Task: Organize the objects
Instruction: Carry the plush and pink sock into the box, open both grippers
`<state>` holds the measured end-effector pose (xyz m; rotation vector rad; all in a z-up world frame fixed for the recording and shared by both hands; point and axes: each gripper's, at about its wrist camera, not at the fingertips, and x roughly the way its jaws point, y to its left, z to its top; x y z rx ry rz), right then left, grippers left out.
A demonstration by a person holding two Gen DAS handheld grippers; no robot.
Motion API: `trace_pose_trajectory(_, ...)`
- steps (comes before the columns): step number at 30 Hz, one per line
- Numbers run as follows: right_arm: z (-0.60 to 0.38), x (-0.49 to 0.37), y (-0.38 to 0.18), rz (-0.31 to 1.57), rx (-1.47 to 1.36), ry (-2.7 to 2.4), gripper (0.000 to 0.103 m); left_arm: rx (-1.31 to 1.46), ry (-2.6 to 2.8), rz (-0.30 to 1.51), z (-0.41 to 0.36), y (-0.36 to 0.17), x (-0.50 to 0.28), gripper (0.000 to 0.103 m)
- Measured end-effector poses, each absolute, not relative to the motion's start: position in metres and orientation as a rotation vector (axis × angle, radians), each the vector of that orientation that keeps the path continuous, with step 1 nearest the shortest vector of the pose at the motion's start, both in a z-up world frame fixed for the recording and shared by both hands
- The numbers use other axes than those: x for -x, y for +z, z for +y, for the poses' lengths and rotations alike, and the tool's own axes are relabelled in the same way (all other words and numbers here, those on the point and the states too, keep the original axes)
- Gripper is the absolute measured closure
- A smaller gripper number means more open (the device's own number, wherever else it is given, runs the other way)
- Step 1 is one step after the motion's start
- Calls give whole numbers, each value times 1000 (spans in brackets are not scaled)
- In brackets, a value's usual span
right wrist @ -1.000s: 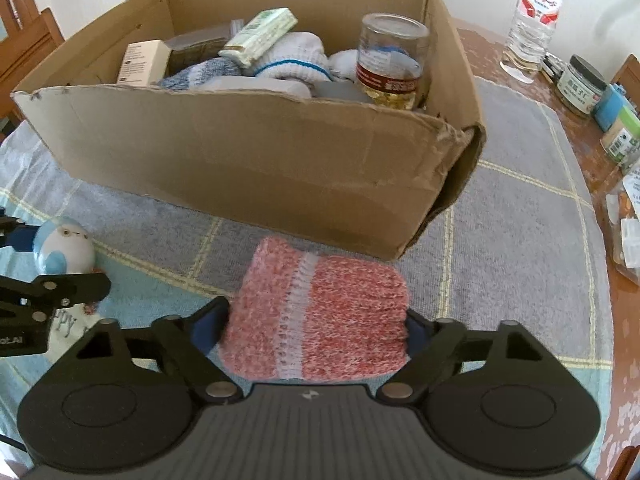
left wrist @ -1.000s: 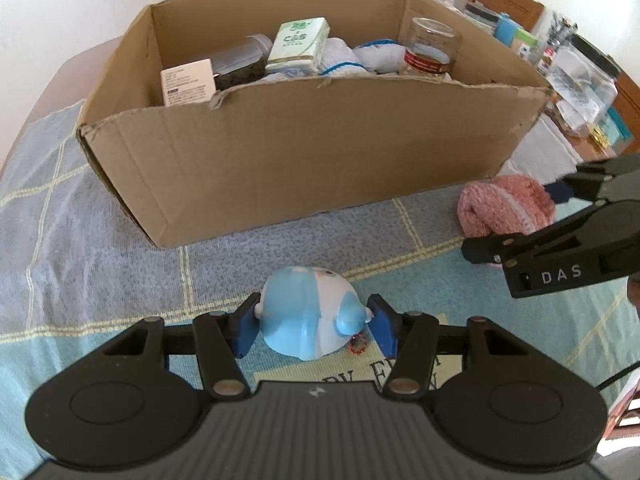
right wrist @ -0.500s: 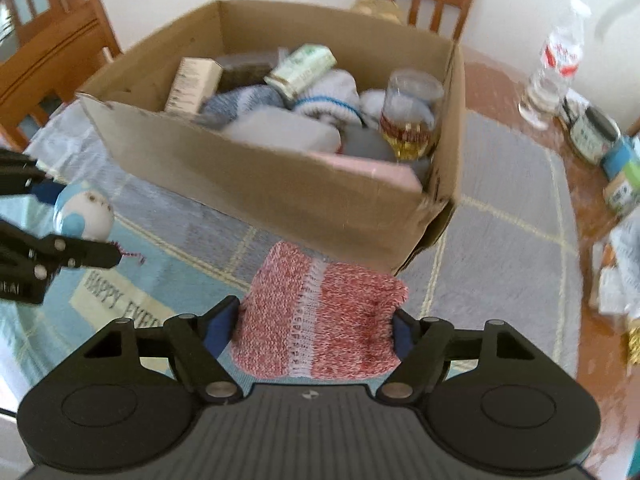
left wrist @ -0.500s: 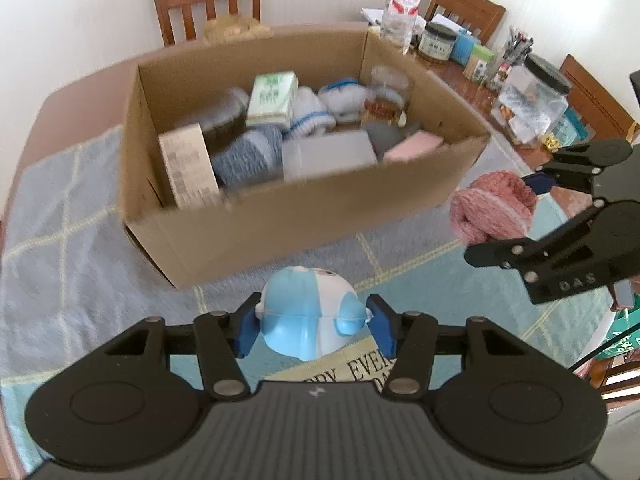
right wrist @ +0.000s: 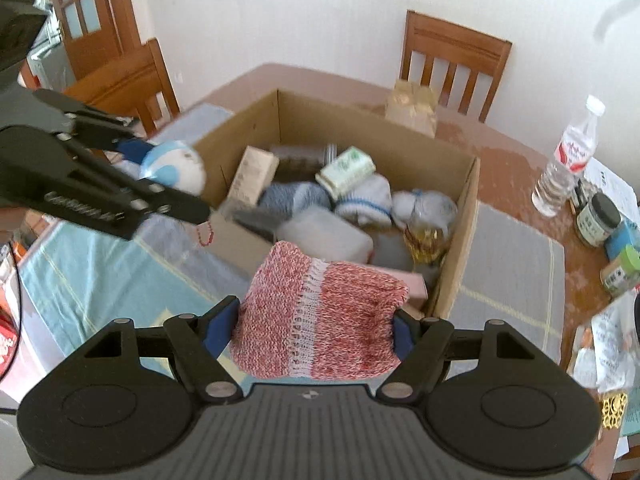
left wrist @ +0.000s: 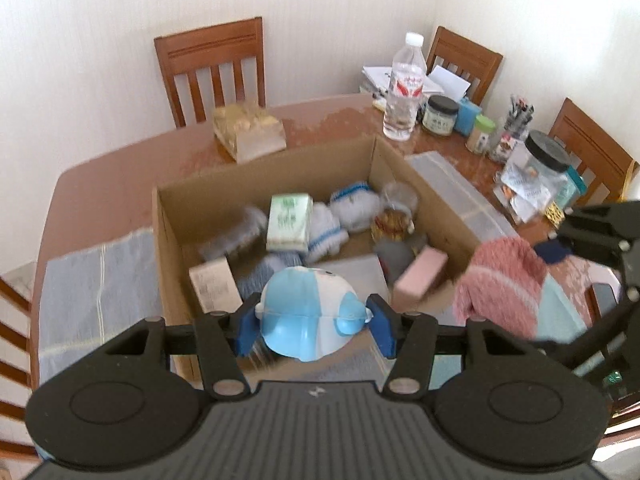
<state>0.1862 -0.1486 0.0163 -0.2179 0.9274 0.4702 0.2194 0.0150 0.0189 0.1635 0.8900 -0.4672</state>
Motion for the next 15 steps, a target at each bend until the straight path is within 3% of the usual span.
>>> trace_pose_trajectory(15,-147,-218,42,848,177,456,23,-194,-483,889,-18,15,-297,48)
